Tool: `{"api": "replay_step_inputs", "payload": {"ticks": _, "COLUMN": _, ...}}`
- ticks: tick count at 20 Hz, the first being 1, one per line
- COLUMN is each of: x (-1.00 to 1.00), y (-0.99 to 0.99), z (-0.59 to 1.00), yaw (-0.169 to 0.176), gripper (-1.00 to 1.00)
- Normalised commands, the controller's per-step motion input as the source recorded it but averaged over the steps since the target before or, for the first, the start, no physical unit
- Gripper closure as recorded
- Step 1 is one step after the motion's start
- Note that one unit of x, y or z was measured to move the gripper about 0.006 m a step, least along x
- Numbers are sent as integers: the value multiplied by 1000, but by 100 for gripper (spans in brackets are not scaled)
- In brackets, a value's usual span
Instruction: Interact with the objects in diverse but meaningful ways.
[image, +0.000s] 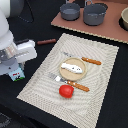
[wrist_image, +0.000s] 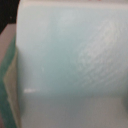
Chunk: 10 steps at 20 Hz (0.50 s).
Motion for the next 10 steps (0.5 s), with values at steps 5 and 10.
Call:
{"api": "replay_step_inputs", "payload": {"ticks": 5, "x": 101, "y": 862, "z": 1000, "yaw": 105, "gripper": 100}}
{"api": "replay_step_inputs", "payload": {"ticks": 10, "x": 373, "y": 932, "z": 993, "yaw": 65, "gripper": 100}}
